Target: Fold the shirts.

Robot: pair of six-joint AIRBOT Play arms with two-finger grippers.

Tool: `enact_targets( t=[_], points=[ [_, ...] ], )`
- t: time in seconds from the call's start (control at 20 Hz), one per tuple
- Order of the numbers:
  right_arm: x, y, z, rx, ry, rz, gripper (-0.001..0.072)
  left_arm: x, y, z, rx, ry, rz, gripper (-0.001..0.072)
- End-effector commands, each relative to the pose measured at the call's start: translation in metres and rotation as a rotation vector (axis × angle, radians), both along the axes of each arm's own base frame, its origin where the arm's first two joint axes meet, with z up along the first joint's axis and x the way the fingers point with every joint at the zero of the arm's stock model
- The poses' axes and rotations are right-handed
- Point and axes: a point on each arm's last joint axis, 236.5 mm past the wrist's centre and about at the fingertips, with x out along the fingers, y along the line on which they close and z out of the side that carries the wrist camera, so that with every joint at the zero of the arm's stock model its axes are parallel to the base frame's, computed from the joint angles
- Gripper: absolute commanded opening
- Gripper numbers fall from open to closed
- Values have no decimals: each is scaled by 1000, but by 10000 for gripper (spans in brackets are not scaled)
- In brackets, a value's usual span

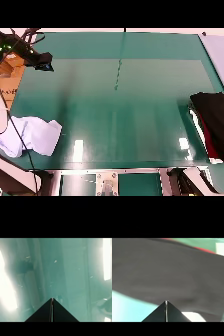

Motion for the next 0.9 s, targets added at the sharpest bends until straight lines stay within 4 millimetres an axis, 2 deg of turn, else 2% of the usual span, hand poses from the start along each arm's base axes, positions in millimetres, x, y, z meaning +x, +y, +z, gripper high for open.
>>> enact_targets(
  t=[0.0,0.1,0.2,0.35,0.45,0.6,0.75,0.85],
  points=[
    [89,56,19,-42,-104,290,20,-15,-3,16,-4,-31,-2,22],
    [122,107,9,-27,-107,469,20,-42,-5,9,-6,8,-6,22],
    [144,167,-11,-16,-83,662,20,-76,-8,-3,-8,51,-15,22],
    [148,246,-53,1,-23,905,20,-124,-16,-19,-33,70,20,22],
    [150,284,-77,17,-5,1005,20,-157,-31,-27,-93,102,20,22],
    [157,309,-98,38,22,1072,20,-185,-34,-35,-102,129,33,23],
    [163,327,-105,78,4,1090,21,-186,-34,-35,-101,116,45,23],
    [162,329,-106,83,5,1094,20,-187,-34,-35,-101,118,44,24]
  ],
)
